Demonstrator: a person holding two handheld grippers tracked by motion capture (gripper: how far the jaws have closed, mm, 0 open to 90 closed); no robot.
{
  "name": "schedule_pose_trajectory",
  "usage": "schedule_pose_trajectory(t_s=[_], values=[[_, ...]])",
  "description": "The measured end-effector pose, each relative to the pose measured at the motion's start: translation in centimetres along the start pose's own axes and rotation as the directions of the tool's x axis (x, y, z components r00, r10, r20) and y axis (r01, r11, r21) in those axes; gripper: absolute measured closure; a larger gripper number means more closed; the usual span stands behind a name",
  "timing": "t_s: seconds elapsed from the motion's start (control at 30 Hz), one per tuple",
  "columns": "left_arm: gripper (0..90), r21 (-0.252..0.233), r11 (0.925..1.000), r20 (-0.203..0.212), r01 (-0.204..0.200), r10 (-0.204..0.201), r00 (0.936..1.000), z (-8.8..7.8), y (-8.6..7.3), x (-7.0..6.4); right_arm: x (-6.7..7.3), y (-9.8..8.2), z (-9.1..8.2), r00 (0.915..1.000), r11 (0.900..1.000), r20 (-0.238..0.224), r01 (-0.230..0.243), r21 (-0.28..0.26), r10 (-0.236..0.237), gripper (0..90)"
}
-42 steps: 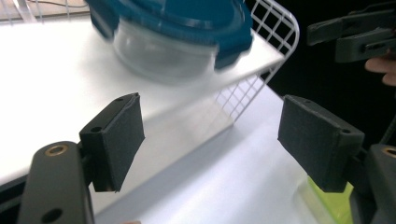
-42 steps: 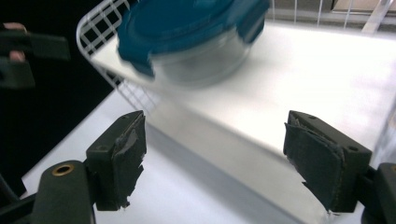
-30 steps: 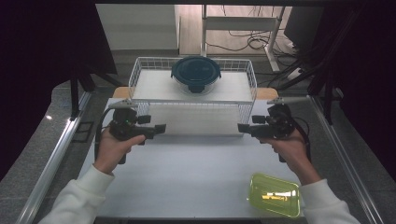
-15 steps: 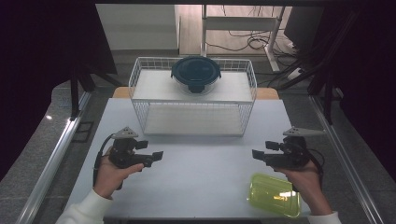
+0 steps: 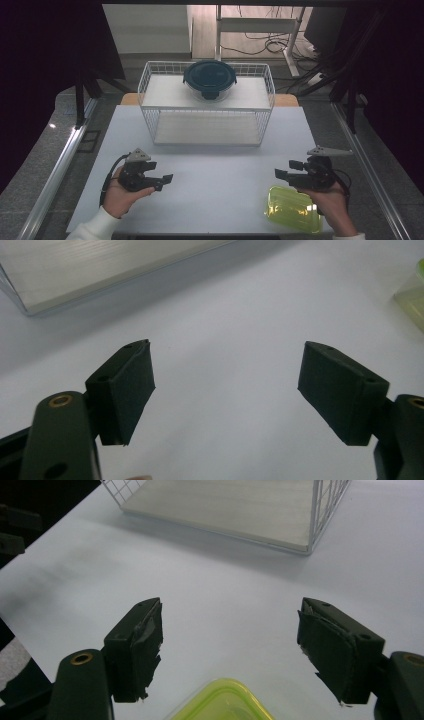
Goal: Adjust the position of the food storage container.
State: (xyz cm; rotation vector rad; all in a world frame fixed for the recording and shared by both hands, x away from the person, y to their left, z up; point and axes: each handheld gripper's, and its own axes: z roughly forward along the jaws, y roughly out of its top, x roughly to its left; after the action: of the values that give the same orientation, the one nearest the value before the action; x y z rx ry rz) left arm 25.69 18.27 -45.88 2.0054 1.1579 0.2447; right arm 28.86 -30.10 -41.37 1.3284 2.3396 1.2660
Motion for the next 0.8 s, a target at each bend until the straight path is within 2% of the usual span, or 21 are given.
schedule_pose_trajectory(t_s=[0.37,0.53,0.63,0.73,0.77,0.8], values=[[21.7,0.013,0.9999,-0.006,-0.002,0.002,1.0,0.0,-0.6,0.0,-0.2,-0.5,-1.1,0.9997,1.0,0.025,0.008,-0.012,-0.007,32.3],[21.8,0.018,0.9997,-0.009,-0.016,0.016,0.9998,-0.1,-0.9,-0.3,0.2,-1.2,-1.9,0.9991,1.0,0.037,0.02,-0.019,-0.02,40.2],[21.8,0.023,0.9996,-0.01,-0.016,0.017,0.9998,0.0,-0.9,-0.3,0.0,-1.6,-2.2,0.9992,1.0,0.038,0.008,-0.017,-0.008,43.2],[21.7,0.023,0.9996,-0.005,-0.017,0.017,0.9998,-0.1,-1.0,-0.3,-0.4,-2.2,-2.8,0.998,1.0,0.062,-0.008,-0.004,0.009,48.4],[21.7,0.024,0.9996,-0.006,-0.018,0.018,0.9998,-0.1,-1.0,-0.3,-0.6,-2.7,-3.4,0.9958,1.0,0.091,-0.012,0.004,0.011,52.3],[21.7,0.025,0.9995,-0.005,-0.019,0.019,0.9998,-0.1,-1.0,-0.3,-0.6,-2.7,-3.4,0.9958,1.0,0.091,-0.012,0.004,0.011,52.3]])
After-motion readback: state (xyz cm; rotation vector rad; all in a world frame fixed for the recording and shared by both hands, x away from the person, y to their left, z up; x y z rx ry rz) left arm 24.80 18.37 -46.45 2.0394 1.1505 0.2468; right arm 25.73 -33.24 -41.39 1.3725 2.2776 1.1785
